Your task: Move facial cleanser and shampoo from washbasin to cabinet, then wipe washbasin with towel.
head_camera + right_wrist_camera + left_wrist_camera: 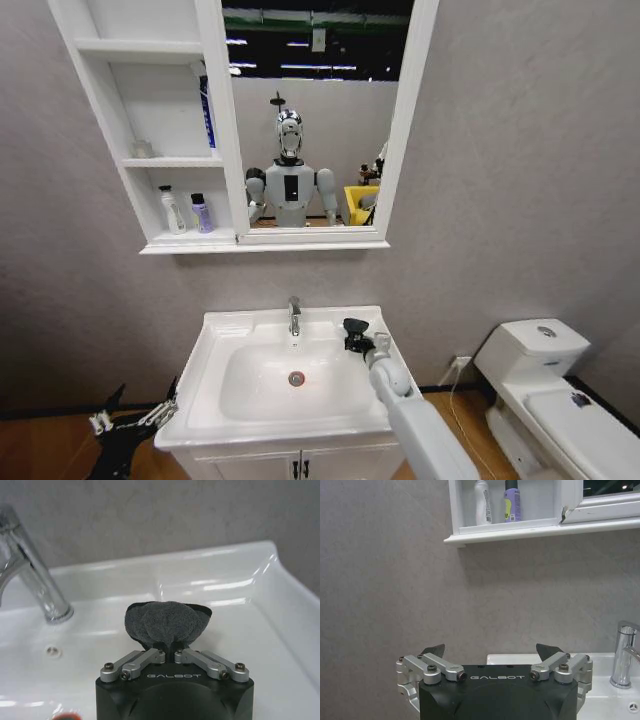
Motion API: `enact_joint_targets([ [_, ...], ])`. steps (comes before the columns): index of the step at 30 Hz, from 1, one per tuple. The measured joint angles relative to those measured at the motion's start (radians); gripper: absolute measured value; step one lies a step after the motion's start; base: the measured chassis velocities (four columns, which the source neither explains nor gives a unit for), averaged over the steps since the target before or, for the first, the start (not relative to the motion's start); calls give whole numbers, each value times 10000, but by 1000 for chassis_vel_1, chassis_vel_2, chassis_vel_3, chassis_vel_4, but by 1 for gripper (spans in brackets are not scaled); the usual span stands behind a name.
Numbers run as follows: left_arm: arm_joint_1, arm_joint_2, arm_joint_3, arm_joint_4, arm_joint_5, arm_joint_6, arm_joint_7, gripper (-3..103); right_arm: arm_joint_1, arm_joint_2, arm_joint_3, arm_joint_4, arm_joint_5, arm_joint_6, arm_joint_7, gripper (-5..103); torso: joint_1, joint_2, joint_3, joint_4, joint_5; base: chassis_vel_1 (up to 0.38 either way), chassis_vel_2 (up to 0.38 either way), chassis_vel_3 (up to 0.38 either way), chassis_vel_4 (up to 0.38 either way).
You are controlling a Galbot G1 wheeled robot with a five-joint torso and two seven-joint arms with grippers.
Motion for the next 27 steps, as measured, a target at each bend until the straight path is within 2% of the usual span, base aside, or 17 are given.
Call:
enact_joint_targets([
  [3,0,0,0,0,0,0,0,100,-138,109,-75,-146,2,-200,25,3,0,0,-1,0,-3,0,0,0,0],
  [5,0,0,0,0,0,0,0,100,-219,102,-87,-223,308,-714,107,3,1,0,-1,-1,-3,0,0,0,0],
  [8,0,0,0,0,0,0,0,100,-235,28,-39,-428,439,-1066,88,3,0,0,0,-2,-3,0,0,0,0],
  [14,0,0,0,0,-1,0,0,100,-133,44,32,-895,401,-1223,-317,3,0,0,-1,-1,-4,0,0,0,0],
  [15,0,0,0,0,0,0,0,100,-57,98,17,-1204,280,-1178,-677,3,0,0,0,-2,-3,0,0,0,0],
  [17,1,0,0,0,0,0,0,100,13,152,-10,-1407,179,-1080,-846,3,1,1,-1,-3,-4,0,0,0,0],
  [20,0,0,0,0,0,1,0,100,343,460,-105,-2258,-434,-533,-1637,3,0,0,-1,-1,-4,0,0,0,0],
  [21,0,0,0,0,0,1,0,100,343,460,-105,-2258,-434,-533,-1637,3,0,0,-1,-1,-4,0,0,0,0],
  [22,0,0,0,0,0,2,0,100,525,620,-153,-2724,-833,-145,-2093,3,1,0,0,-2,-3,0,0,0,0],
  [23,0,0,0,0,0,2,0,100,525,620,-153,-2724,-833,-145,-2093,3,1,0,0,-2,-3,0,0,0,0],
  [24,0,0,0,0,0,2,0,100,776,838,-186,-3244,-1244,107,-2480,3,1,0,1,-1,-3,0,0,0,0],
  [27,0,0,-1,0,0,2,0,100,1181,1257,-192,-4048,-1577,340,-2735,3,1,0,0,-2,-3,0,0,0,0],
])
